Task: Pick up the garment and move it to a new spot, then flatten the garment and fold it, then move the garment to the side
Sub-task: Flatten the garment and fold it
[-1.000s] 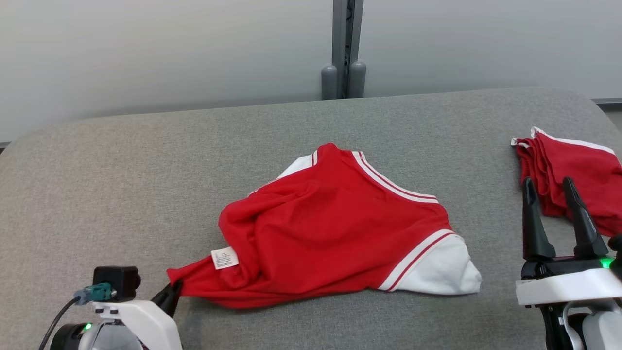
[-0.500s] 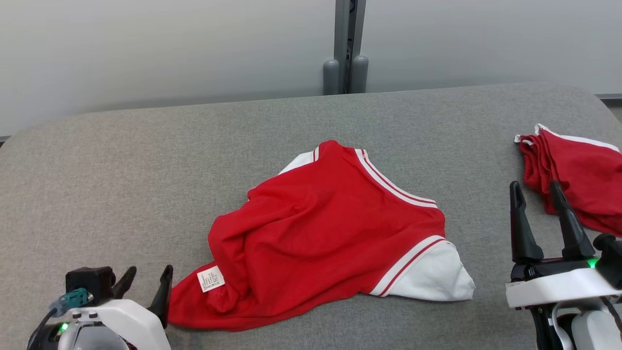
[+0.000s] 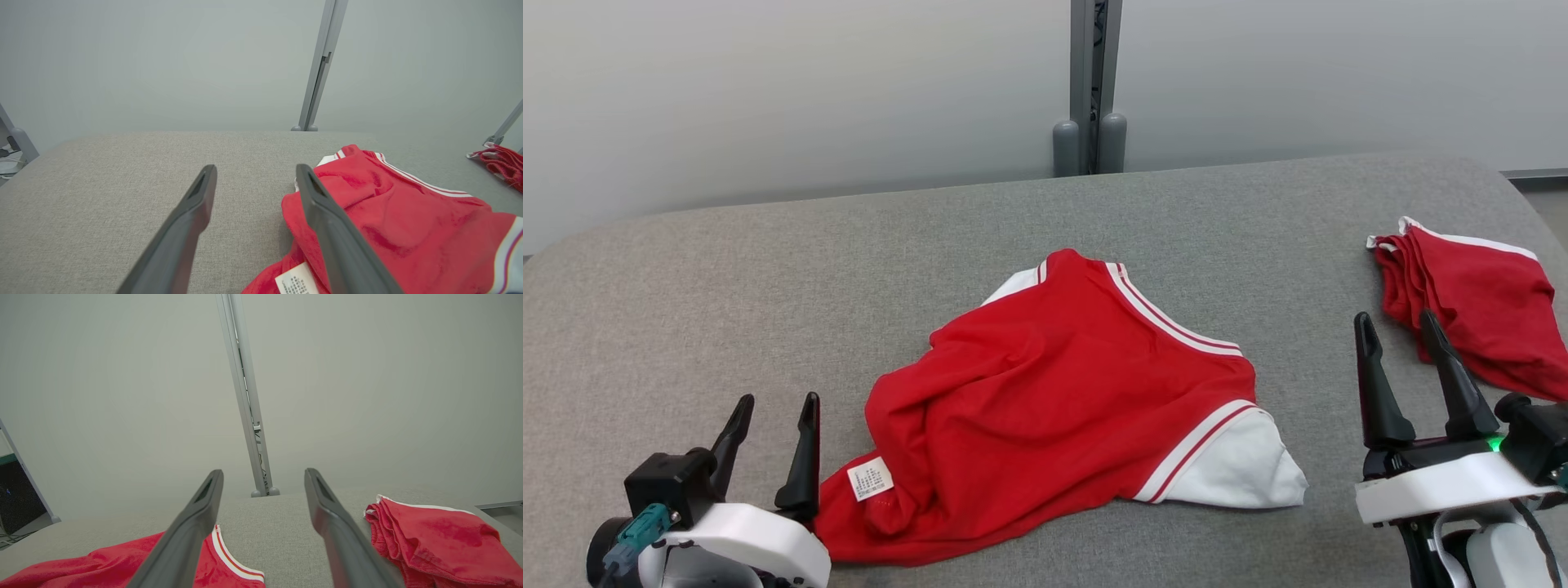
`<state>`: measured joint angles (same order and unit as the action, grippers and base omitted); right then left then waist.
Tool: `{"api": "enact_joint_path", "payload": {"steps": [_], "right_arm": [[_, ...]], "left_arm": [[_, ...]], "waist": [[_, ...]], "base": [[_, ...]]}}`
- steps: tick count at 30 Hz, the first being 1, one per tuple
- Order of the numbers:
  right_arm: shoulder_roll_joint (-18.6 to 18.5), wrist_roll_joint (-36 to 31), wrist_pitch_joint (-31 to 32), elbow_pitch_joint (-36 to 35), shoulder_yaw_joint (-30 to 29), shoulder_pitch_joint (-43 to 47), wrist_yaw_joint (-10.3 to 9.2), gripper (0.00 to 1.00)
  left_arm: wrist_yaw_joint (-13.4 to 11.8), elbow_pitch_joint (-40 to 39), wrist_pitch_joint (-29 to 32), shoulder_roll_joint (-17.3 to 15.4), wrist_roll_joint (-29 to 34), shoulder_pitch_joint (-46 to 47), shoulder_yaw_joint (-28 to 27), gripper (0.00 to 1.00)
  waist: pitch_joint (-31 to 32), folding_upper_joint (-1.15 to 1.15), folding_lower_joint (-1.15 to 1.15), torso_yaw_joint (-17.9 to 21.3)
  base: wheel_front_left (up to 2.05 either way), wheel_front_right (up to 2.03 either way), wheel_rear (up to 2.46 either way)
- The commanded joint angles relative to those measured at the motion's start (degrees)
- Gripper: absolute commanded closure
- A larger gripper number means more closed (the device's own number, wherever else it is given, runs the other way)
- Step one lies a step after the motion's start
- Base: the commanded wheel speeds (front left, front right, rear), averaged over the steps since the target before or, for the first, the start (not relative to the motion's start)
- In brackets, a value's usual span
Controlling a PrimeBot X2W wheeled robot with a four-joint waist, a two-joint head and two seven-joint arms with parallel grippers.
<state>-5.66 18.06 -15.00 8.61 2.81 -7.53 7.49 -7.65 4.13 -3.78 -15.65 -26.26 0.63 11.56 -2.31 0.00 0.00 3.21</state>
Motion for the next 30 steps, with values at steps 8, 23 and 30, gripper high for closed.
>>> {"api": "enact_joint_path", "payload": {"steps": [8,23,30], "right_arm": [[-2.6,1.4,-0.2,4.8,5.6,-3.2,0.01,0.0],[-8.9,12.8,5.5,27.7,18.5,-23.7,0.01,0.0],[-12.9,17.8,11.2,40.0,23.5,-34.6,0.01,0.0]], "left_arm": [[0.8,2.5,-6.0,1.1,0.8,2.1,0.1,0.0],[3.6,5.2,-10.3,3.7,1.5,6.2,2.5,0.0],[5.3,6.6,-11.0,6.0,1.7,9.0,3.8,0.0]], "waist": [[0.4,0.0,0.0,-0.5],[-5.3,0.0,0.0,-11.7],[-10.1,0.0,0.0,-19.0]], "base": [[0.0,0.0,0.0],[0.0,0.0,0.0],[0.0,0.0,0.0]]}}
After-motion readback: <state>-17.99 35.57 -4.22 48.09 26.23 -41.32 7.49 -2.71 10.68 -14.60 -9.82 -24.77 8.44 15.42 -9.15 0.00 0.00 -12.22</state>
